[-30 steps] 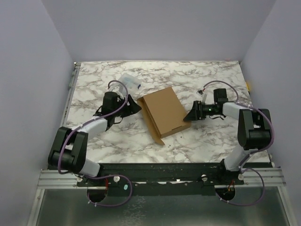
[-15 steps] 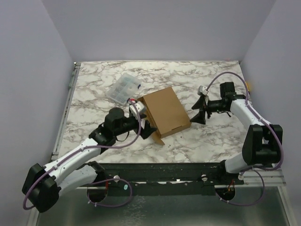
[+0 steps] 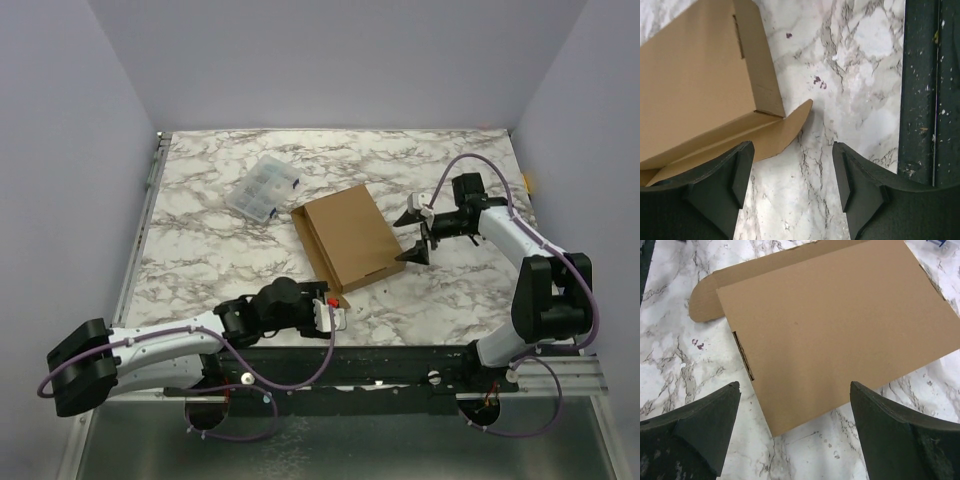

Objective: Fold the paper box
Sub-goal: Close the paper box at the center of the board.

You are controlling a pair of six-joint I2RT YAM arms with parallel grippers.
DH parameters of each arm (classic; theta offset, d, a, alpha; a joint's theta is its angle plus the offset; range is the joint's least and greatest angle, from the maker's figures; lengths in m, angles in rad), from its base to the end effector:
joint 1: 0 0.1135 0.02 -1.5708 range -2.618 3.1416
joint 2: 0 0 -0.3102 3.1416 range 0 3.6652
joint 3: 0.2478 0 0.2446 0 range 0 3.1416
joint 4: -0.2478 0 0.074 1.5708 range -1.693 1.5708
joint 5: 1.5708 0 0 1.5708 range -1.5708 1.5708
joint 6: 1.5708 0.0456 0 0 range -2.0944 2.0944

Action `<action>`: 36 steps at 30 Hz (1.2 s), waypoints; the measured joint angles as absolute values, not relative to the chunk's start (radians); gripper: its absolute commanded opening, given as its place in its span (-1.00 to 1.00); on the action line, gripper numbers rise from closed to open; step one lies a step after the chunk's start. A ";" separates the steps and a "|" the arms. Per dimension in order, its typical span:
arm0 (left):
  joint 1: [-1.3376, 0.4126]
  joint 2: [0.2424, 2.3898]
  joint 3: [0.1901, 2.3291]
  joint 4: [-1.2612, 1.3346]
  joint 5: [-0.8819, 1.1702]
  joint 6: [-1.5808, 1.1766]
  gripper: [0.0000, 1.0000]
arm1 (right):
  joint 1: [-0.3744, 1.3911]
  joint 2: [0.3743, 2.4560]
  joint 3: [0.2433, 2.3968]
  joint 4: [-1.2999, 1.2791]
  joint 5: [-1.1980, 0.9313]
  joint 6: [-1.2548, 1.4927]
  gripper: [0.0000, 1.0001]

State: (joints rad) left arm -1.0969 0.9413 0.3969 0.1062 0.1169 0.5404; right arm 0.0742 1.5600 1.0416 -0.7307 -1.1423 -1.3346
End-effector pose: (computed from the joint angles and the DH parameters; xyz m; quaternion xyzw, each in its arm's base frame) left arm 0.0771 -0.1620 0.2421 0.6366 0.5527 -0.1945 0.5015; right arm 0.2779 0.0622 0.2701 -0.6037 0.5767 0.3517 0.4233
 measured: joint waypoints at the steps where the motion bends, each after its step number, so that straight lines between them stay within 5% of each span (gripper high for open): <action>1: -1.099 0.965 0.397 0.106 0.113 0.554 0.35 | 0.080 1.560 1.039 -0.716 -1.142 -1.325 0.87; 12: -1.119 1.171 0.397 0.223 0.087 0.593 0.01 | 0.106 1.596 1.034 -0.657 -1.141 -1.253 0.86; 28: -1.174 1.379 0.438 0.363 -0.041 0.576 -0.22 | 0.106 1.597 1.034 -0.652 -1.142 -1.238 0.86; 36: -1.195 1.406 0.445 0.400 -0.130 0.545 -0.61 | 0.106 1.597 1.034 -0.653 -1.142 -1.238 0.85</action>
